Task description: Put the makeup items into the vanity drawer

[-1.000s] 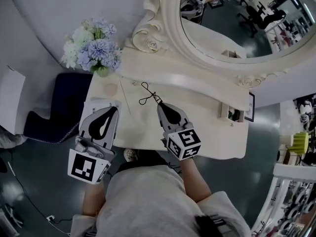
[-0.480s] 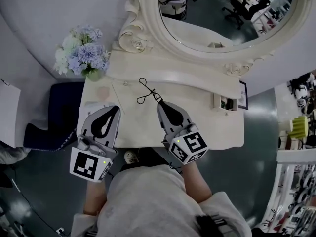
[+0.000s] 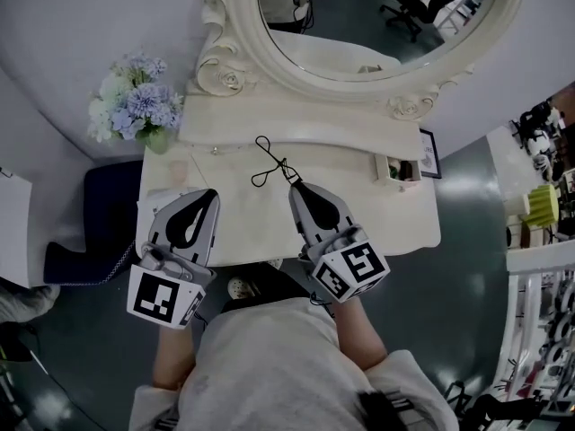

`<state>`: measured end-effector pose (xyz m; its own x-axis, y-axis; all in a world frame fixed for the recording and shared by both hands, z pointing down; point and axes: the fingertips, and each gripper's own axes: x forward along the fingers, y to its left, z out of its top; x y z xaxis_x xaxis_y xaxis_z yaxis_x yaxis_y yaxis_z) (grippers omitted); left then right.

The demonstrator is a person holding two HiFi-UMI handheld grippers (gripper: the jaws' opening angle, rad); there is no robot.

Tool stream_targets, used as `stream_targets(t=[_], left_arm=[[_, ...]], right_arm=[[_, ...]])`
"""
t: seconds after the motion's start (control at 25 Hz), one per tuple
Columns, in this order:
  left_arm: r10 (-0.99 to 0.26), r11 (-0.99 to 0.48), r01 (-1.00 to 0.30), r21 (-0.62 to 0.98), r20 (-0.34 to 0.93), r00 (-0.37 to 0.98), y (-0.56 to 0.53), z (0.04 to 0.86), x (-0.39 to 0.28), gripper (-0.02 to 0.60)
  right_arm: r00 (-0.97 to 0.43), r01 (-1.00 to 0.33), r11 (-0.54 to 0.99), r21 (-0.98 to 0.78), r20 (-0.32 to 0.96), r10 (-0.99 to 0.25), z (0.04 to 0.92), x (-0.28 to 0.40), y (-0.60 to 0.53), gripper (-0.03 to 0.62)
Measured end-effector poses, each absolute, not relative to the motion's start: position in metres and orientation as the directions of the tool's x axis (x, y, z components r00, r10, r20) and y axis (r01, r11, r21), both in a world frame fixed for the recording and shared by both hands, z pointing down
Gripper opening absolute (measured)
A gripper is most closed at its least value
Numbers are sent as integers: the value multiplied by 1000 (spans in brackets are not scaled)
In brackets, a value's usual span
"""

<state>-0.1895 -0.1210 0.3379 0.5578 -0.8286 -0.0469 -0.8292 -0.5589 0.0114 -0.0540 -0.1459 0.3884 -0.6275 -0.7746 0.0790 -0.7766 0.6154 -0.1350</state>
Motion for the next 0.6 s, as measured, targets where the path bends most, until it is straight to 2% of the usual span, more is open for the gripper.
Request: stream_targets(t=[0.6], left_arm=[[-766, -640, -769, 2, -84, 637, -126, 324, -154, 14]], right_arm=[[-532, -841, 527, -118, 12, -846, 364, -8, -128, 25]])
